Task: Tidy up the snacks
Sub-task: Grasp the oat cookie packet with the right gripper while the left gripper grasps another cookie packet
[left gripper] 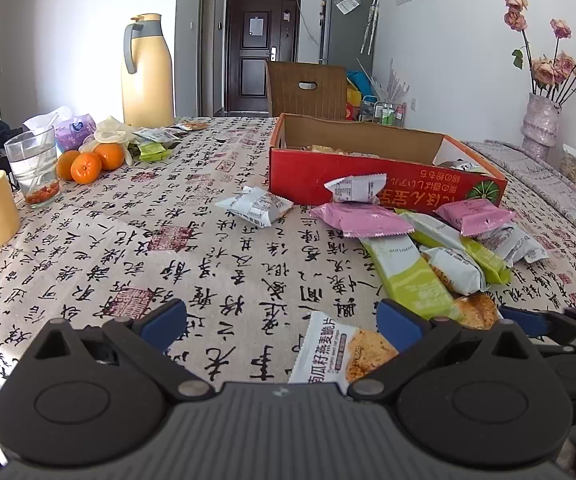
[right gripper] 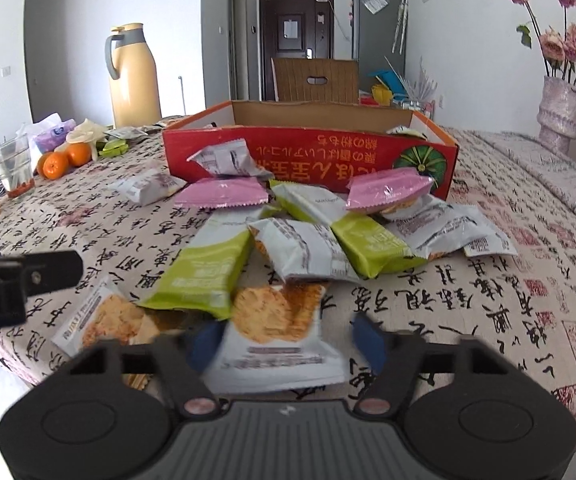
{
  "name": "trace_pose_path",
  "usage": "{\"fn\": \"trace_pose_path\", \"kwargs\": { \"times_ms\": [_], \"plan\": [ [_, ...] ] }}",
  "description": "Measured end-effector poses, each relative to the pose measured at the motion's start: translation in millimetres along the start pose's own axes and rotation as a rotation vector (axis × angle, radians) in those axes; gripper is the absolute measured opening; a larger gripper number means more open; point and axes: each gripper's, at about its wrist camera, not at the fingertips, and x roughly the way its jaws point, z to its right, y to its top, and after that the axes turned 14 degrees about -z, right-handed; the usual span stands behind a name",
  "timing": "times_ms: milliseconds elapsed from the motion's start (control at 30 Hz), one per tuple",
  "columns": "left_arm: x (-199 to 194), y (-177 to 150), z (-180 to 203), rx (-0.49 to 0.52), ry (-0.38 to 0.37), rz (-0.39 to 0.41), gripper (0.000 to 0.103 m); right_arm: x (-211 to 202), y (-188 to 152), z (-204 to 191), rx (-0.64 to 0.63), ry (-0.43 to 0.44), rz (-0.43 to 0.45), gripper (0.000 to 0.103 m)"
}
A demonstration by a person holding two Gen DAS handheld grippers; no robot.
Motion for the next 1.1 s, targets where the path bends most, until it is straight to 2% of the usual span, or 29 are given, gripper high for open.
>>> {"fn": "trace_pose_path", "kwargs": {
  "times_ms": [33,133,433,700,900,1100],
  "plan": [
    [0,0,0,0.000,0.000,-0.001,0.103,-1,0,-1,-0.007,0.007,0.002,0.045],
    [1,0,0,-0.002,-0.001,-0.003,0.103,-4,-2,-2,-0.018,0.004,0.014,0.040],
    [8,-1,8,0.012,-0.026,-0.039,0.103,-20,-9,13,0.008,-0.011,0.072,0.040],
    [23,-3,29,0.070,-0.057,-0.096,0.103,-34,-17,34,0.060,-0.023,0.115,0.040],
    [33,-9,42,0.123,-0.038,-0.121,0.103,-43,-20,49,0.102,-0.036,0.140,0.040],
    [41,-11,44,0.134,-0.041,-0.124,0.103,-44,-23,56,0.121,-0.047,0.146,0.040]
  ]
}}
